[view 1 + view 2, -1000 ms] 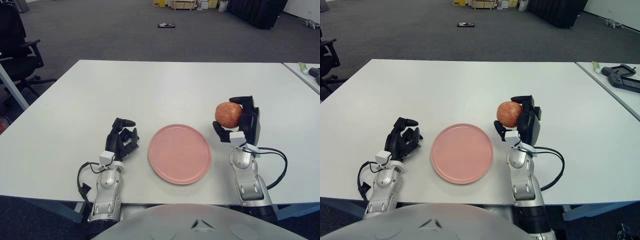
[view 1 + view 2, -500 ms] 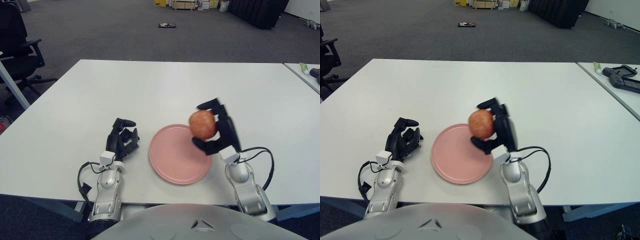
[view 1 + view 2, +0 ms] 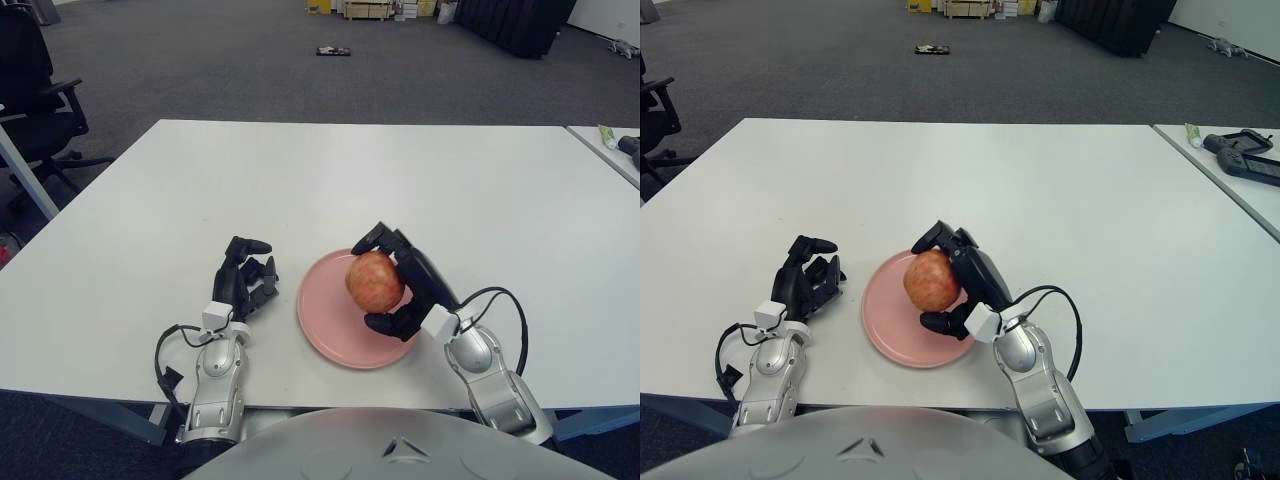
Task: Put the apple into the plate.
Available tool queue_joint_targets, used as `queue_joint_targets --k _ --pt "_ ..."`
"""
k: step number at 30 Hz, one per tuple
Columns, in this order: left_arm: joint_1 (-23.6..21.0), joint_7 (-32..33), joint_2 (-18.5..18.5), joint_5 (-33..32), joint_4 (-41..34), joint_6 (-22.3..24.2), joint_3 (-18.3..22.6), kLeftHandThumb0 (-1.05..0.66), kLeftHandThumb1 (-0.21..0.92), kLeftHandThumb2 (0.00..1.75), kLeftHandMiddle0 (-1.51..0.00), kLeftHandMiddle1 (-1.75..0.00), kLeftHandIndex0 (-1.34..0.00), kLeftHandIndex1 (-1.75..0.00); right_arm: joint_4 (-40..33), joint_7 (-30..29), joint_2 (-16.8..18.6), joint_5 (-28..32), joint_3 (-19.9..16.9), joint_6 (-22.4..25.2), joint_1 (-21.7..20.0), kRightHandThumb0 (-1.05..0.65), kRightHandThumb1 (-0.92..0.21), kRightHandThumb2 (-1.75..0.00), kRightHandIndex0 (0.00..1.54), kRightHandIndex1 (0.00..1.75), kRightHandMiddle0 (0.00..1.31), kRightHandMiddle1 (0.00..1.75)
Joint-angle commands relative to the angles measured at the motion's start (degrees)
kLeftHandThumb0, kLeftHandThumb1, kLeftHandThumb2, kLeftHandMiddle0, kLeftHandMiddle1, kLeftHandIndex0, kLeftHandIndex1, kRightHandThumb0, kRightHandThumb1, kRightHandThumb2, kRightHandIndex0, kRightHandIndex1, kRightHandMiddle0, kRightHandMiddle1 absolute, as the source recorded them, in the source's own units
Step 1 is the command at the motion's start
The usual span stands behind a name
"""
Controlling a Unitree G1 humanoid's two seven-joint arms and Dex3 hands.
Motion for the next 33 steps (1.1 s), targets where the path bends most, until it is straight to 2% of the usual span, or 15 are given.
queue_joint_targets --k 1,8,17,23,27,29,31,32,33 --pt "-0.97 -0.48 0.26 -0.75 0.53 -0.64 0.15 -0.39 0.62 0.94 -0.69 -1.75 -0.38 -1.75 4.98 0.57 -0.48 -3.02 1.75 0.89 -2.91 0.0 -0.03 -1.63 0.86 1.68 0.59 1.75" --pt "-0.65 -0.79 0.28 -1.22 0.31 -0.48 0.14 -0.39 0.63 0.93 -0.65 -1.75 -0.37 -1.75 10.83 -1.72 -0.56 -7.38 3.79 -0.02 -4.58 0.0 -0.04 -1.62 0.85 1.67 0.58 1.75" --pt "-0.34 -0.43 0.25 -1.17 -0.23 -0.16 0.02 -0.39 0.63 0.93 -0.64 -1.75 -0.37 -1.75 11.04 -3.36 -1.49 -13.12 5.41 1.52 -3.94 0.0 -0.06 -1.59 0.83 1.68 0.56 1.75" --pt "-0.45 0.13 0.29 -0.57 -0.13 0.3 0.14 -0.39 0.64 0.92 -0.63 -1.75 -0.37 -1.75 11.29 -6.82 -2.44 -19.04 6.56 1.05 -3.98 0.0 -0.08 -1.58 0.81 1.71 0.55 1.75" --pt "-0.46 0.23 0.24 -0.4 -0.04 0.03 0.16 -0.39 0.64 0.91 -0.64 -1.75 -0.37 -1.75 10.93 -7.68 -2.85 -21.66 7.02 1.3 -3.89 -0.01 -0.06 -1.59 0.82 1.74 0.6 1.66" --pt "-0.49 0.22 0.22 -0.37 0.01 -0.11 0.16 -0.39 0.64 0.91 -0.65 -1.75 -0.37 -1.75 10.49 -7.9 -2.9 -22.3 7.04 1.42 -3.61 -0.01 -0.11 -1.52 0.78 1.74 0.59 1.62" --pt "-0.51 0.16 0.21 -0.45 0.01 -0.08 0.17 -0.39 0.64 0.91 -0.65 -1.75 -0.37 -1.75 9.99 -7.82 -2.84 -22.39 6.95 1.53 -3.24 -0.01 -0.21 -1.39 0.7 1.74 0.57 1.55" --pt "-0.52 0.12 0.21 -0.5 -0.01 -0.04 0.17 -0.39 0.64 0.91 -0.65 -1.75 -0.37 -1.75 9.79 -7.73 -2.82 -22.31 6.9 1.56 -3.09 -0.15 -0.36 -1.21 0.46 1.75 0.51 1.61" --pt "-0.52 0.1 0.21 -0.52 -0.02 -0.01 0.17 -0.39 0.64 0.92 -0.65 -1.75 -0.37 -1.75 9.67 -7.67 -2.81 -22.27 6.87 1.56 -2.99 -0.24 -0.46 -1.09 0.31 1.75 0.46 1.65"
